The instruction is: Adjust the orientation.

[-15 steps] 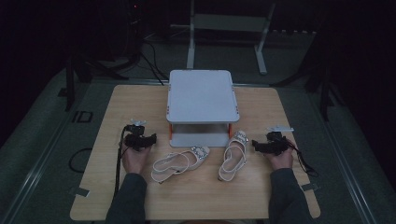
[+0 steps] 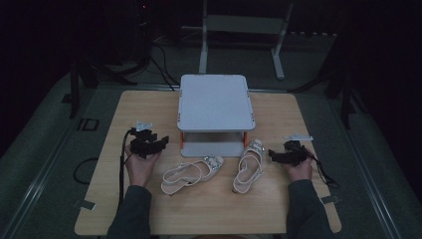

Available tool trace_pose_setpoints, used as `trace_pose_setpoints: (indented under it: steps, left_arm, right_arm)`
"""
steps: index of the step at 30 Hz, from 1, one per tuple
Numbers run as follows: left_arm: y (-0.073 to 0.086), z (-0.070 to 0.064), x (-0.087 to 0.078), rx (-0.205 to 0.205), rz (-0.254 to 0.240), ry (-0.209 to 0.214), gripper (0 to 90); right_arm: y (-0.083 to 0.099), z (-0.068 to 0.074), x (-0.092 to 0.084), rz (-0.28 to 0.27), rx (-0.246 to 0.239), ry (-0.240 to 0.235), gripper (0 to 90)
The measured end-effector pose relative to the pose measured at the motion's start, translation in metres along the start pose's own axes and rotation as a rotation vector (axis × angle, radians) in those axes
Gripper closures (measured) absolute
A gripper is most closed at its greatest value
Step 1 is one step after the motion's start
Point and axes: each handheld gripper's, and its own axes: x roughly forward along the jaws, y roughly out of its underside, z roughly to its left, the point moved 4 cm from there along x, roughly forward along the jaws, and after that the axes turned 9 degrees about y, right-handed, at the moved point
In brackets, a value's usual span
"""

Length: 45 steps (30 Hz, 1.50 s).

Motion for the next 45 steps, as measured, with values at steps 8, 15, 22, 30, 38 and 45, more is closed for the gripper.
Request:
trace_pose_setpoints:
  steps: [8,15,22,30,38,45]
  left_arm:
    - [-0.011,-0.032,-0.017,0.116,0.036,0.036,50.8]
    - [-0.012,-0.055,-0.022,0.166,0.06,0.109,52.9]
    - [-0.007,-0.071,-0.024,0.209,0.095,0.169,53.5]
    - [0.007,-0.08,-0.014,0.262,0.172,0.204,51.4]
    - [0.032,-0.079,-0.004,0.281,0.293,0.258,51.8]
    - [0.038,-0.076,0.009,0.272,0.363,0.275,54.0]
  right_arm:
    - [0.0,0.0,0.0,0.0,0.002,0.0,12.5]
    - [0.0,0.0,0.0,0.0,0.002,-0.001,12.6]
    - [0.0,0.0,0.0,0.0,0.002,-0.001,12.5]
    - [0.0,0.0,0.0,0.0,0.002,0.0,12.5]
    - [0.0,0.0,0.0,0.0,0.001,-0.001,12.5]
    - [0.0,0.0,0.0,0.0,0.001,-0.001,12.5]
